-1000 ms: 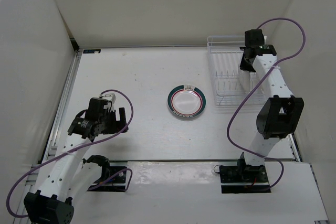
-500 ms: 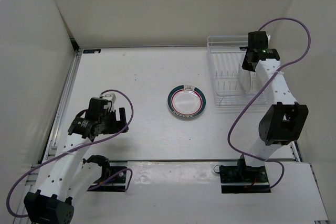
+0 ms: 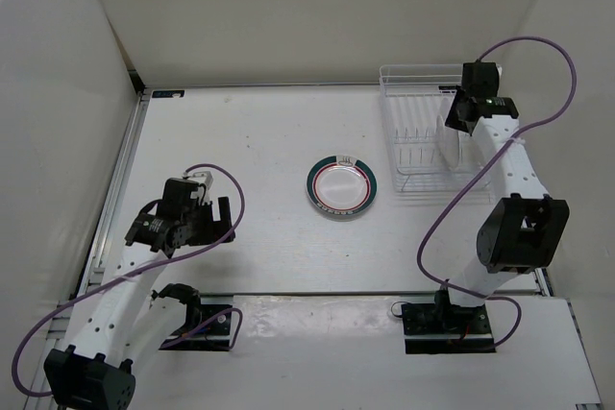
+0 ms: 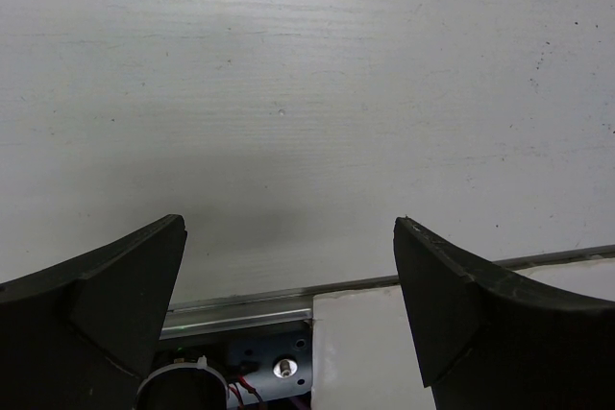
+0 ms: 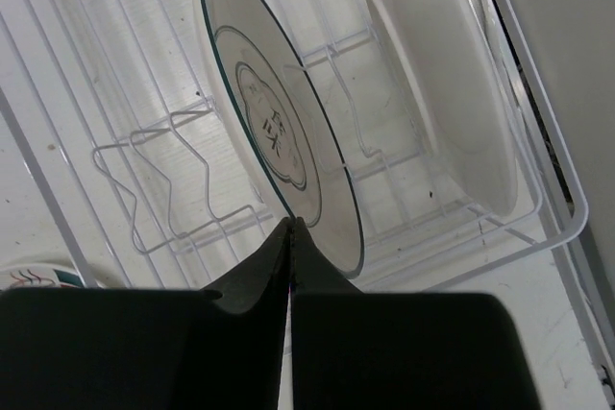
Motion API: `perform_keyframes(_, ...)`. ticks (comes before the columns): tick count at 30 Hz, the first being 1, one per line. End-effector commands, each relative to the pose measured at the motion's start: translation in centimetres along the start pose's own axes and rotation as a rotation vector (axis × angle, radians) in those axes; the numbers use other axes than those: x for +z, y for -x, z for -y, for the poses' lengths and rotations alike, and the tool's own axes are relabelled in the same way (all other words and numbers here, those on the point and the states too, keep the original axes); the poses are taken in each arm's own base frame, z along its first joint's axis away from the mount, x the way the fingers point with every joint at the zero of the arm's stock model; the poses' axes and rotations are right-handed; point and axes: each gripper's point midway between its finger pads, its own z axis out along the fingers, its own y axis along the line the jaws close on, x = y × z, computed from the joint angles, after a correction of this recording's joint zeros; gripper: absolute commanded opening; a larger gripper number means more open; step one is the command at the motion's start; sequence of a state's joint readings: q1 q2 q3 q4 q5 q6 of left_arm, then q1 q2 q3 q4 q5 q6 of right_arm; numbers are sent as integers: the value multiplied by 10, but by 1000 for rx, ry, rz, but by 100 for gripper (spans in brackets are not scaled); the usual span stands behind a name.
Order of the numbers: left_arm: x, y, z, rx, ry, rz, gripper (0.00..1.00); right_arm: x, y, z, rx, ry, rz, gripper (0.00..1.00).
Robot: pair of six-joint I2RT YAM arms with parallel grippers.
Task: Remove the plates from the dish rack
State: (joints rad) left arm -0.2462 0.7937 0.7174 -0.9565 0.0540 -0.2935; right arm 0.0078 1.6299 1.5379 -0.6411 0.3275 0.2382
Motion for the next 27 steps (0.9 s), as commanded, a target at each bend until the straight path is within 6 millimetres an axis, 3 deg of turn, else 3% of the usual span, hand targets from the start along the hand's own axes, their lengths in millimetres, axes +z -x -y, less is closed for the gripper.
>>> perform_keyframes(1, 1, 5, 5, 0, -20, 12, 100, 32, -34, 4, 48, 24, -98, 0)
perform_keyframes(15, 1, 5, 5, -3, -22, 8, 100, 47, -52, 0, 81, 95, -140, 18)
perform_keyframes(18, 0, 4, 5, -3, -22, 8, 100, 49, -54, -1, 86, 102, -151, 18)
perform_keyframes(19, 0, 5, 6, -1, -23, 12, 100, 47, -53, -1, 87, 106, -147, 17)
perform_keyframes(22, 0, 5, 6, -1, -24, 9, 100, 46, -51, -1, 87, 108, -140, 0)
perform_keyframes(27, 0, 5, 6, -3, -25, 9, 100, 40, -41, -1, 85, 121, -111, 0)
